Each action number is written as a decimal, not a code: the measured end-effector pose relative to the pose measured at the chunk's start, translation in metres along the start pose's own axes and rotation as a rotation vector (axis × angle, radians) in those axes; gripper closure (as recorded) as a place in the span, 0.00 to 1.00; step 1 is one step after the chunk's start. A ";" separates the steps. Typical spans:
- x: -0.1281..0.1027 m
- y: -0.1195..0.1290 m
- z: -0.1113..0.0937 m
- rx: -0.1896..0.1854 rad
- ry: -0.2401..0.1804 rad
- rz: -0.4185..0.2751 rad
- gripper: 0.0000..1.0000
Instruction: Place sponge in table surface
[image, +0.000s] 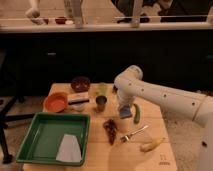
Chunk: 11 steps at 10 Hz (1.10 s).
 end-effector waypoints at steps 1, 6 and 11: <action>-0.002 0.000 0.006 -0.008 0.011 0.006 1.00; 0.000 -0.002 0.043 -0.033 0.089 0.034 1.00; -0.013 -0.005 0.060 -0.047 0.124 0.039 1.00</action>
